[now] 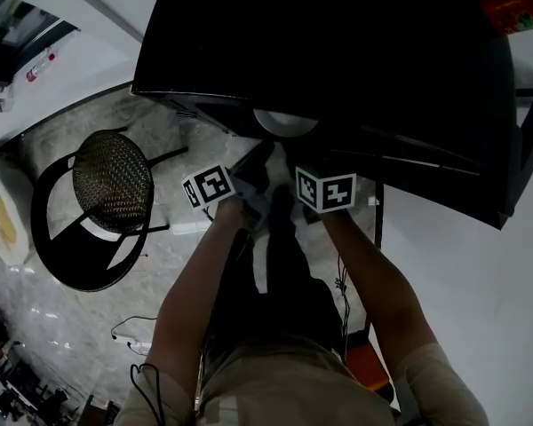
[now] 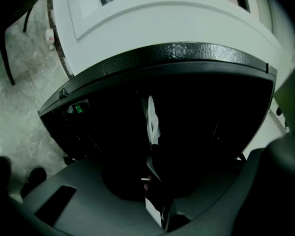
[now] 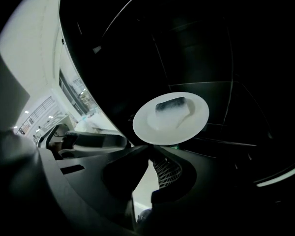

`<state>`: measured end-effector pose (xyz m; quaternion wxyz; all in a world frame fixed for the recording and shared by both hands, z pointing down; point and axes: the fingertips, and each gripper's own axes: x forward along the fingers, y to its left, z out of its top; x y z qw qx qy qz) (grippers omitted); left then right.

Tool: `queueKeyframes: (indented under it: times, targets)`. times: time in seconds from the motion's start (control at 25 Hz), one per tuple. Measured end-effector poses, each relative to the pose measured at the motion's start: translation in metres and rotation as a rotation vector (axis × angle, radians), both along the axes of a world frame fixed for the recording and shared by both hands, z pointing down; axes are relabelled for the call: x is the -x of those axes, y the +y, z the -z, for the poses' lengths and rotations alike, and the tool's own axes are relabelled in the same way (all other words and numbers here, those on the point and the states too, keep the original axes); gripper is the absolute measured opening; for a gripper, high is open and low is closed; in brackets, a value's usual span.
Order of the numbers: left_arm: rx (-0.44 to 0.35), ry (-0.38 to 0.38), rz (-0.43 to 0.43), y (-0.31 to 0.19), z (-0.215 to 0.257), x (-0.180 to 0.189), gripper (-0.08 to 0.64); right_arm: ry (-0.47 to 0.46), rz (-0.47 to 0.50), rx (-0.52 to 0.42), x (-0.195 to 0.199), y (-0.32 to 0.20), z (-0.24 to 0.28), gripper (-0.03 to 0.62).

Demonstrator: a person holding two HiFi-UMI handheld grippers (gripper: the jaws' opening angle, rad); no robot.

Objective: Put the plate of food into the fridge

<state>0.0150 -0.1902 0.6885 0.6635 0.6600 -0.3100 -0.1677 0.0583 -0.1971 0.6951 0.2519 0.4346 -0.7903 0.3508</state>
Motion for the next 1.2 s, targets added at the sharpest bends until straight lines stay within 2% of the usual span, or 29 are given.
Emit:
queueKeyframes:
  times: [0.8,1.2]
  targets:
    - [0.009,-0.046,-0.081,0.035,-0.011,0.012,0.023,0.026,0.017,-0.013,0.002,-0.031,-0.002,0.041]
    - [0.009,-0.047,-0.092,0.04,-0.013,0.015,0.023,-0.007,0.025,-0.009,0.009,-0.036,0.0,0.041]
